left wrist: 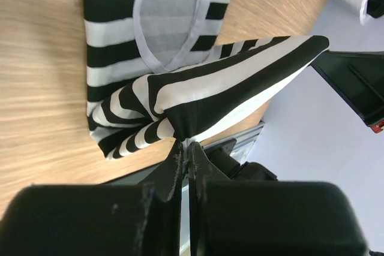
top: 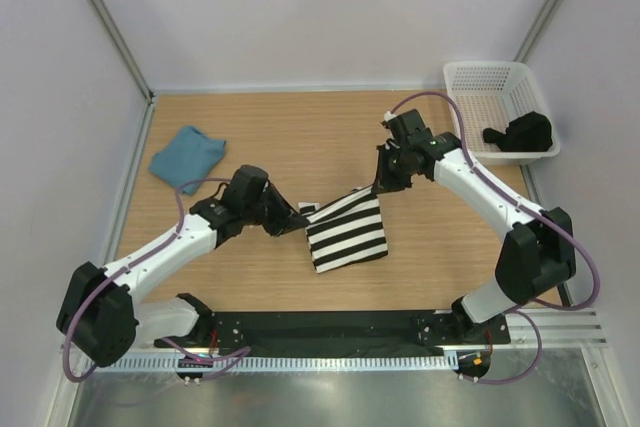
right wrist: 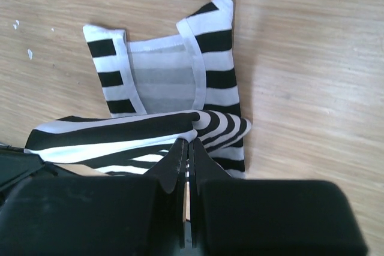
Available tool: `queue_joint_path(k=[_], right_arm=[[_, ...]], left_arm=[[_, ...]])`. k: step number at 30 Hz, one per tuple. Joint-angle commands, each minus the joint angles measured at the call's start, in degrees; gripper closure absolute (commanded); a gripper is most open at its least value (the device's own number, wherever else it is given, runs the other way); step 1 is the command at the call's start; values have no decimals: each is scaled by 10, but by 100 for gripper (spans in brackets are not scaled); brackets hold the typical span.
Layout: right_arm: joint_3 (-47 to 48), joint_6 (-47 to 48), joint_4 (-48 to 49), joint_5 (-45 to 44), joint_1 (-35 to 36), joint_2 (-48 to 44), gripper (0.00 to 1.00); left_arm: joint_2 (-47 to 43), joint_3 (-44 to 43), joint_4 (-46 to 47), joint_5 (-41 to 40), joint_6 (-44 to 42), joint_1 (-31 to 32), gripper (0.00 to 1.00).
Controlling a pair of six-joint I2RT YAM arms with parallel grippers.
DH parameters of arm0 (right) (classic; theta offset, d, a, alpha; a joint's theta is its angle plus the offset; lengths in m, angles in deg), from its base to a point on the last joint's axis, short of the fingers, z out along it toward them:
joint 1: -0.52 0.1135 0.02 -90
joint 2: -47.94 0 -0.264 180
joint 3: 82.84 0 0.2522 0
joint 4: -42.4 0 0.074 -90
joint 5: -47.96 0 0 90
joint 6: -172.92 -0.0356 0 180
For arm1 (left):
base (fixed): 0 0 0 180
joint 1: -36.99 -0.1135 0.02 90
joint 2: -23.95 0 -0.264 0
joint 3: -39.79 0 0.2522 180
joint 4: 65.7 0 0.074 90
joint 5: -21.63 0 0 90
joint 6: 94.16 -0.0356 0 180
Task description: Fold and stack the tank tops
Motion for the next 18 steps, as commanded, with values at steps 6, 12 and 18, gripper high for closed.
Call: queue_joint_path(k=[6, 12, 18], right_arm=[[57, 7, 79, -1, -29, 71, 99], [87, -1, 94, 4, -37, 120, 99], [98, -6, 107, 1, -43, 156, 99]], left_arm=[[60, -20, 36, 42, -44, -59, 100], [142, -49, 63, 77, -69, -95, 100], [228, -87, 96, 121, -87, -110, 100]])
